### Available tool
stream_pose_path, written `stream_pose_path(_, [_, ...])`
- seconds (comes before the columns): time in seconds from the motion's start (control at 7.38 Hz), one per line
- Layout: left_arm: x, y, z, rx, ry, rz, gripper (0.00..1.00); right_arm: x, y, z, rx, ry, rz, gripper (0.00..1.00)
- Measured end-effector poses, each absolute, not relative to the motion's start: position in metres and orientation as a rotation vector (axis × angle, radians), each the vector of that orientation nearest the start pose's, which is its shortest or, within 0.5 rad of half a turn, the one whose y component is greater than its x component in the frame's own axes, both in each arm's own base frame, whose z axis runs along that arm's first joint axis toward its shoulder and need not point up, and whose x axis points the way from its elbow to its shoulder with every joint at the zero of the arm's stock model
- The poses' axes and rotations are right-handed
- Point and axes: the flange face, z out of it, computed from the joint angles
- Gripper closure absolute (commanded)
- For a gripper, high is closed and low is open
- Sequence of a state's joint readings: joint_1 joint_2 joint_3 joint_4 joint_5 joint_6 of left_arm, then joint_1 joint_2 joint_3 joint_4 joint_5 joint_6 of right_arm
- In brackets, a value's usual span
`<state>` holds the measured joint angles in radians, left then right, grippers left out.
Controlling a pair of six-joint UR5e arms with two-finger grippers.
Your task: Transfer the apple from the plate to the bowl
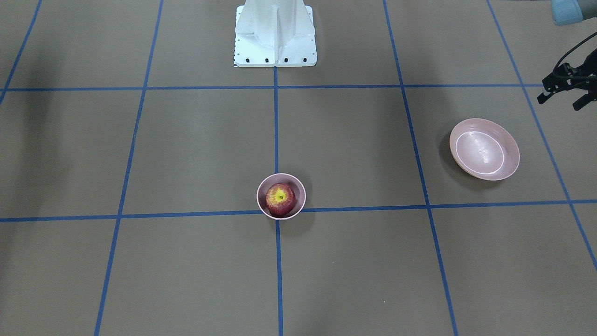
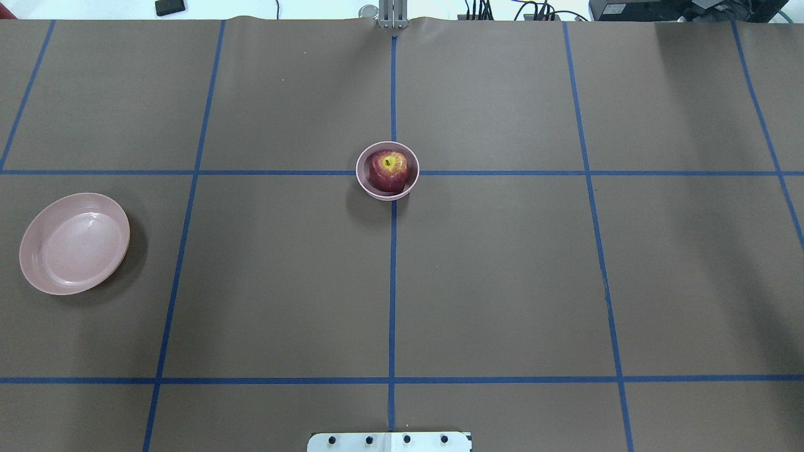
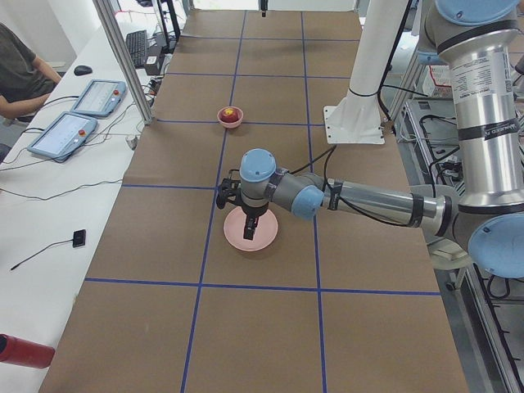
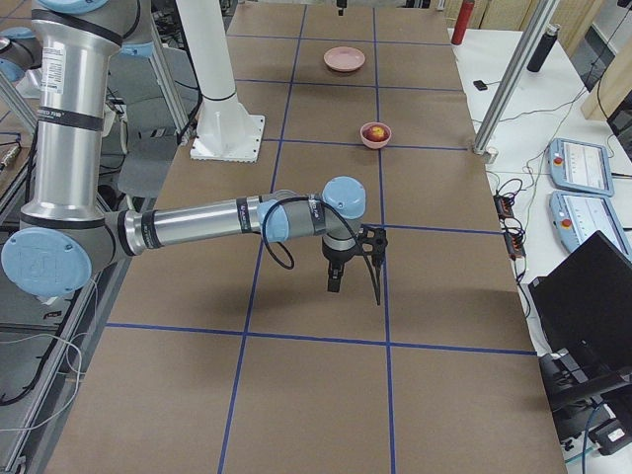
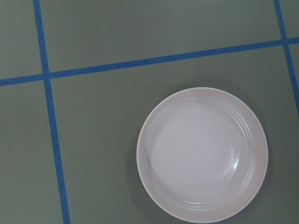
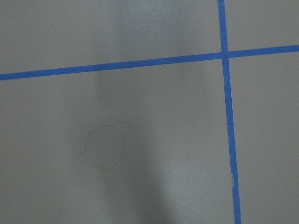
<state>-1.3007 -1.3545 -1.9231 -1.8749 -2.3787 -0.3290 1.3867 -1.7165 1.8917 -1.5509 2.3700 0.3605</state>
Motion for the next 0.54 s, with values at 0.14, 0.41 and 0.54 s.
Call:
stream_pose_path(0.14, [0.0521, -0.4186, 0.5435, 0.165, 0.881, 0.123, 0.02, -0.0191, -0.4399, 0.5640, -0.037, -0.817, 0.088, 0.00])
stream_pose_path(0.41, [0.0523, -0.4201, 0.5428, 0.170, 0.878, 0.123, 0.02, -0.0193, -0.4403, 0.5643, -0.038, -0.817, 0.088, 0.00])
stream_pose_path(0.54, [0.0523, -0.4202, 0.5443, 0.168, 0.877, 0.121, 0.02, -0.0193, -0.4403, 0.5645, -0.038, -0.817, 0.089, 0.00])
